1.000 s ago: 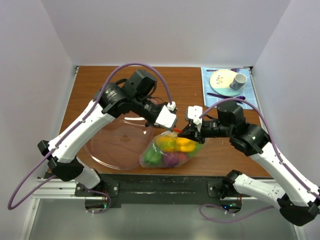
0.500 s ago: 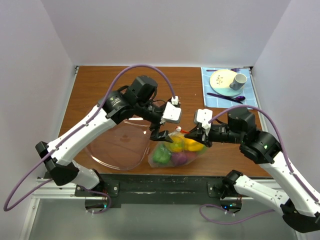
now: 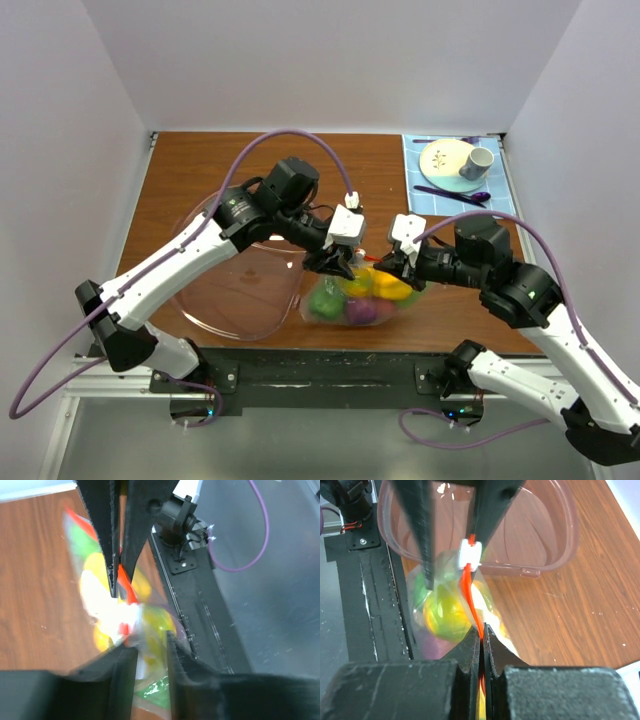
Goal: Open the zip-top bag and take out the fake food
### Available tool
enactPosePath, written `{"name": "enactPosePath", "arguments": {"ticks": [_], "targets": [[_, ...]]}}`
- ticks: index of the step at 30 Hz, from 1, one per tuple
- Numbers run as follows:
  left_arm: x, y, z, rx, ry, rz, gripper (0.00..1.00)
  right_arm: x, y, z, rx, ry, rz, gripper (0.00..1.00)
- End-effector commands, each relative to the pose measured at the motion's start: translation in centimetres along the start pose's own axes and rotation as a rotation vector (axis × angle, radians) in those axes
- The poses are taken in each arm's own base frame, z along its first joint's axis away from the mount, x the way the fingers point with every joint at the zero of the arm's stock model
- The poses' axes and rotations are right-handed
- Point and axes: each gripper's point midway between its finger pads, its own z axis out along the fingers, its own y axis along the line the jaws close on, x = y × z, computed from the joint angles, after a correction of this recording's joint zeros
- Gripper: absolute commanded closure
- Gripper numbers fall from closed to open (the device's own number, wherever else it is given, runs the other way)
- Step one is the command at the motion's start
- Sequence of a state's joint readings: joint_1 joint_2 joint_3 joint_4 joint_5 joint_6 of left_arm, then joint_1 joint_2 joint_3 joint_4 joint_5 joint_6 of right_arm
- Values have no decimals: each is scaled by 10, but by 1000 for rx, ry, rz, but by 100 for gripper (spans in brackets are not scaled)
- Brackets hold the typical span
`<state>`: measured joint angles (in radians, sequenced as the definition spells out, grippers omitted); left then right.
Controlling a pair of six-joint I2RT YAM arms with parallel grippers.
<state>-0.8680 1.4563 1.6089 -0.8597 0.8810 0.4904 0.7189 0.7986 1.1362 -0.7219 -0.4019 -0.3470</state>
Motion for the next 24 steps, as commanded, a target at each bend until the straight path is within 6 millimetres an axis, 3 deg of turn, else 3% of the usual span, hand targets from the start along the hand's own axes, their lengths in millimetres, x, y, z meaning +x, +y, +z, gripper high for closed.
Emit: {"name": "enactPosePath", "arguments": {"ticks": [1,8,9,12,16,24], "targets": [[-8,-1,-3,-8,-41,6,100,-21,-10,1,37,-71,-7,100],[-14,22,-4,-105,-29,8,100,-19,0,5,-20,-66,13,99],[-12,23,-5,-110,-25,9,100,-20,2,3,-28,-71,10,81],[-7,23,-4,-110,-13,5,100,-33,7,-3,-53,-107,-3,63],[-5,25,-3,-111,-5,6,100,-48,8,-3,-80,-149,-16,61],[-3,27,-2,-116,3,2,100,-59,15,6,-155,-182,-15,63]]}}
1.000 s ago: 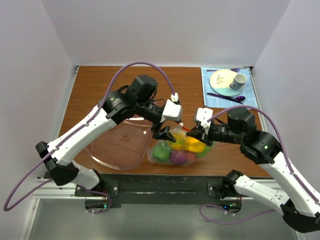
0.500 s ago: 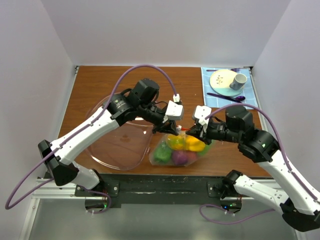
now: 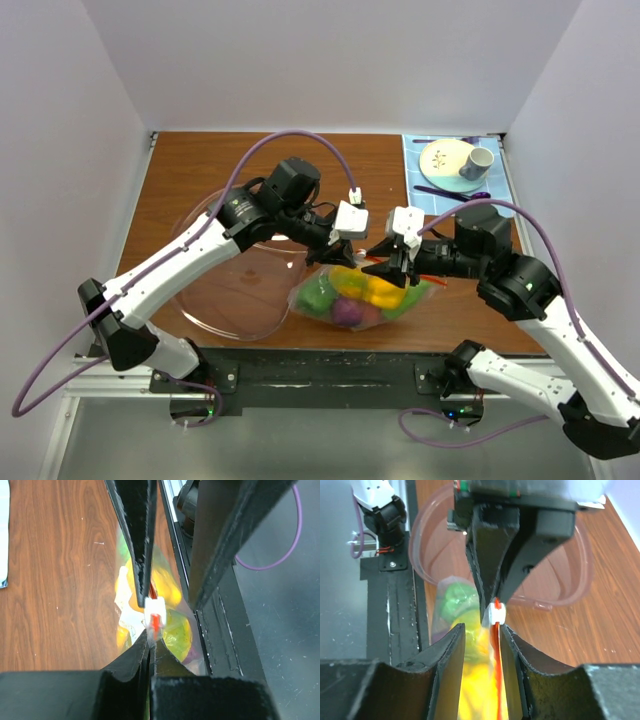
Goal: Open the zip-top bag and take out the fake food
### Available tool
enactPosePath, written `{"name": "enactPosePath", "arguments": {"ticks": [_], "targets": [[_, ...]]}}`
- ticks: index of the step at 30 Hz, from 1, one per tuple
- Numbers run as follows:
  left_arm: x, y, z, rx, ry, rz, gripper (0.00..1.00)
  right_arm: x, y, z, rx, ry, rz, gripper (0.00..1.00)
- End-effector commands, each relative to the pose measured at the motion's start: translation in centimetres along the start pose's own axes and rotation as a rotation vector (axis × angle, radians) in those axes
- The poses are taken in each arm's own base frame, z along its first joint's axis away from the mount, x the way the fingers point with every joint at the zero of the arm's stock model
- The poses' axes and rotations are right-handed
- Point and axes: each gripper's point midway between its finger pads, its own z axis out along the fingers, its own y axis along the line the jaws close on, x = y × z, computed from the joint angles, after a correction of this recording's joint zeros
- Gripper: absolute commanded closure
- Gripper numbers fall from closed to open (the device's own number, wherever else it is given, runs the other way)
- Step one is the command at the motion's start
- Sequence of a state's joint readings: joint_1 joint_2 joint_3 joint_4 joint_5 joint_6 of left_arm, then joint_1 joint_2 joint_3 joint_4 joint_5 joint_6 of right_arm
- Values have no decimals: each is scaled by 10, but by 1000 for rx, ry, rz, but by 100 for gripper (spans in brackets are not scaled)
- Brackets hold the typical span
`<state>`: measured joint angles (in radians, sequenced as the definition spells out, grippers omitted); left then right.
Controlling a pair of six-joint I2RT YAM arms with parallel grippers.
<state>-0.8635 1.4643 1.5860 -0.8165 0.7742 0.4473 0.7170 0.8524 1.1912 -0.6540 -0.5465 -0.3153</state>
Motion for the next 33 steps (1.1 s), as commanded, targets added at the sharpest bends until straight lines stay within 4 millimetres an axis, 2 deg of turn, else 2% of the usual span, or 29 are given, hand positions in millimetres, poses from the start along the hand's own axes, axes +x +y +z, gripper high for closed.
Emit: {"name": "enactPosePath", "arguments": {"ticks": [1,8,14,18,22,25,30,31,32,33], "targets": [[-16,4,-4,-12,-46,35,100,-26,3,2,-40,-84,-18,64],[-9,2,-2,1,-32,28,100,-31,-1,6,-37,-93,-25,68],[-11,-1,-3,14,-36,34,100,-21,-17,6,47,-51,-53,65],[-9,-1,-2,15,-31,31,100,-23,-14,6,28,-60,-58,74],[-8,-1,-2,16,-28,31,100,-22,-11,5,20,-62,-58,91],[-5,-1,0,19,-23,27,100,-23,-11,5,20,-67,-60,99],[-8,-2,-2,18,-28,27,100,-11,-14,7,39,-37,-45,100],[-9,-3,-3,19,-29,25,98,-8,-16,8,53,-29,-45,100],[-10,-3,-4,16,-32,19,77,-6,-17,8,57,-24,-42,100],[-13,-5,-5,20,-40,21,66,-4,-17,8,62,-23,-42,100]]}}
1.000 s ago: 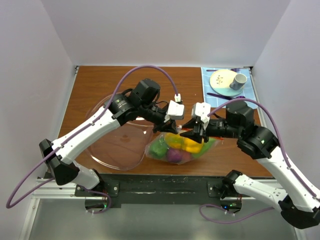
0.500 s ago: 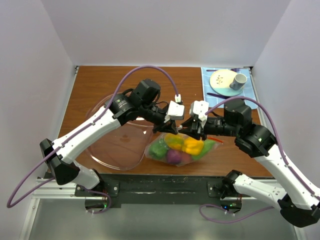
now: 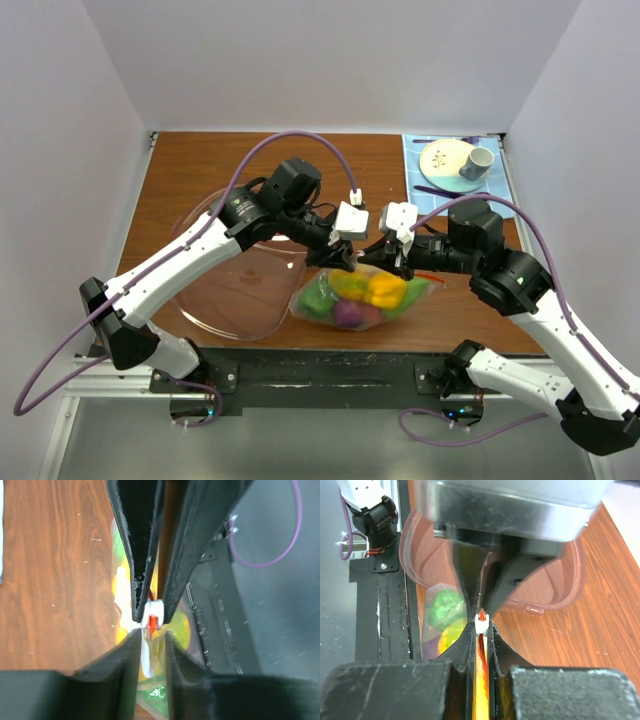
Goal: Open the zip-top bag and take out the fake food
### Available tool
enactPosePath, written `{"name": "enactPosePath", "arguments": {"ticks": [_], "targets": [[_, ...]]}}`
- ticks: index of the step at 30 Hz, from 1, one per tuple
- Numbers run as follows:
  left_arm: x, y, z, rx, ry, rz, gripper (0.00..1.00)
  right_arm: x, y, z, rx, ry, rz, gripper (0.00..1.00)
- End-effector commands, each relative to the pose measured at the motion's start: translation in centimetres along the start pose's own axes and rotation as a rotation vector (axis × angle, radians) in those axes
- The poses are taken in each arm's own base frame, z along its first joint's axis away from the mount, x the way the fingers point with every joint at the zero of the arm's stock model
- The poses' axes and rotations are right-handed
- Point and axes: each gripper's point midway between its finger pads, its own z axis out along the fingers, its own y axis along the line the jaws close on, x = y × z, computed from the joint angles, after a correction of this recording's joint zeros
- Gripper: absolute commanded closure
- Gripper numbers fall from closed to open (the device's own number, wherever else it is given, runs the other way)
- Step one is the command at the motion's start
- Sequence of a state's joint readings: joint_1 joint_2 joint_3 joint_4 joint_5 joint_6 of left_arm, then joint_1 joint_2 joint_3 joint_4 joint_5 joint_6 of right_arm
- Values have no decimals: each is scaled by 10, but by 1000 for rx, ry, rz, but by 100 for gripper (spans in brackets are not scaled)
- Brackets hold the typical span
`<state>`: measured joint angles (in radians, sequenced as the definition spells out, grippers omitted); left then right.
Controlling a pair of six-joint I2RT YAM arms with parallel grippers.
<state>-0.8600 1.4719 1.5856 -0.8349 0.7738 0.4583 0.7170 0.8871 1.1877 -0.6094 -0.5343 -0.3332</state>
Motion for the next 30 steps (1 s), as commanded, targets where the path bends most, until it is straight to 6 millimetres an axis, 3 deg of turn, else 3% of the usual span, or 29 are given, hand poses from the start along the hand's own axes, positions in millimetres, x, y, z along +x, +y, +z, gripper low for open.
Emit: {"name": "enactPosePath", "arguments": {"ticks": [1,3,7,10,14,19,21,30], "targets": [[-20,-7,-7,20,-60,32,60,-3,-9,-2,54,-22,-19,100],[-24,-9,-9,26,-71,32,51,-5,-10,-2,58,-23,-19,100],[-27,-9,-7,37,-76,33,53,-10,-12,-2,57,-26,-20,100],[-27,-7,-7,32,-77,31,65,-13,-13,-2,60,-30,-21,100],[-39,1,-10,-8,-94,57,100,-11,-12,0,55,-24,-17,100],[-45,6,-15,-44,-93,64,100,-6,-15,-3,79,0,-19,100],[-51,6,-20,-50,-103,75,100,6,-17,-5,96,38,-20,100],[-101,14,-78,-156,-204,179,100,52,-30,-9,206,168,38,100]]}}
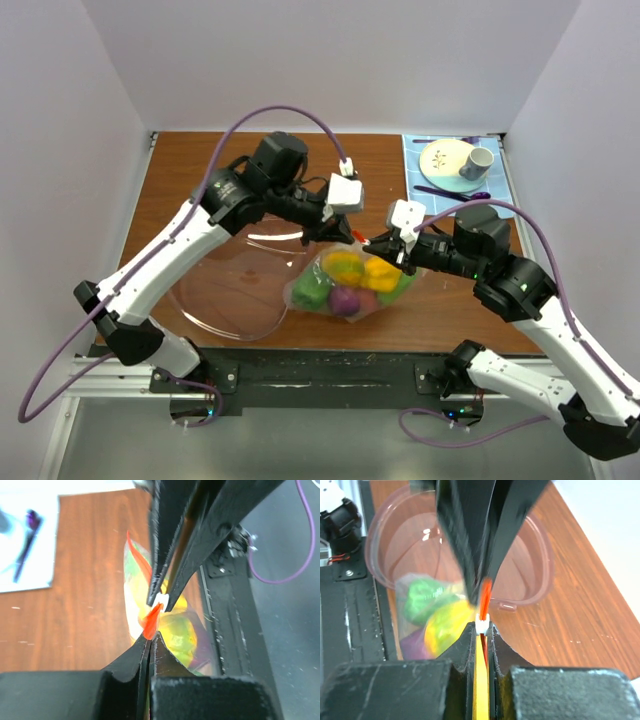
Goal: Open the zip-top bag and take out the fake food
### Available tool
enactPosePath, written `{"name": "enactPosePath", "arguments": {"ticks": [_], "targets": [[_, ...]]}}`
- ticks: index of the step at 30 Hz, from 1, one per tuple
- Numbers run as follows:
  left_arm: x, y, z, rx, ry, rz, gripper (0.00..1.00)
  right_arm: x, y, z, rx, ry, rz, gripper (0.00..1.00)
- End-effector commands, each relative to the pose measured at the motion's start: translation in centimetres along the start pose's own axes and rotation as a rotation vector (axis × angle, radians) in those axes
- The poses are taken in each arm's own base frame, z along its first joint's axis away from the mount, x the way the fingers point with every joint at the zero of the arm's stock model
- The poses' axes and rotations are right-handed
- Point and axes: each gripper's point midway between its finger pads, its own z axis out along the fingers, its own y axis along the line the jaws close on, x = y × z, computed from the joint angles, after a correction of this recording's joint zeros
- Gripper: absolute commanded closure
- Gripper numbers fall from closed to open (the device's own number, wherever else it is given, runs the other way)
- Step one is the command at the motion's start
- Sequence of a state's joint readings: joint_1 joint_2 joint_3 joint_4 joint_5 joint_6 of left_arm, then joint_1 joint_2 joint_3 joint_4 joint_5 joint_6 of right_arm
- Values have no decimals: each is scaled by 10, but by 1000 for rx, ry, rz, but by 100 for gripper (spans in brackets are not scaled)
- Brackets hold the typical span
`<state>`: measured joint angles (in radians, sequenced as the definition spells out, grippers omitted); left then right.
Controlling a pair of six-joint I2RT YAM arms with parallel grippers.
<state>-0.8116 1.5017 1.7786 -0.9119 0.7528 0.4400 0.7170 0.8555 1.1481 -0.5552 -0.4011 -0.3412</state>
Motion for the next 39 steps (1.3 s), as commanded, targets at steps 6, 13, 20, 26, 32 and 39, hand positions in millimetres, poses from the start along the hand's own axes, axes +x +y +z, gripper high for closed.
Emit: {"name": "enactPosePath", "arguments": {"ticks": [6,13,20,26,32,39], "targets": [[-78,1,-82,-137,-201,197,100,68,-31,-24,255,260,66,100],[-86,-11,-106,-170,-230,218,100,101,-90,-67,720,431,151,100],[-89,-13,-109,-158,-259,198,100,134,-107,-93,991,621,326,100],[-90,-7,-97,-119,-282,145,100,147,-113,-123,1178,669,372,100],[-92,10,-75,-70,-303,87,100,113,-115,-135,1214,478,461,74],[-104,25,-16,-8,-276,96,100,58,-110,-165,1193,108,514,19]]}}
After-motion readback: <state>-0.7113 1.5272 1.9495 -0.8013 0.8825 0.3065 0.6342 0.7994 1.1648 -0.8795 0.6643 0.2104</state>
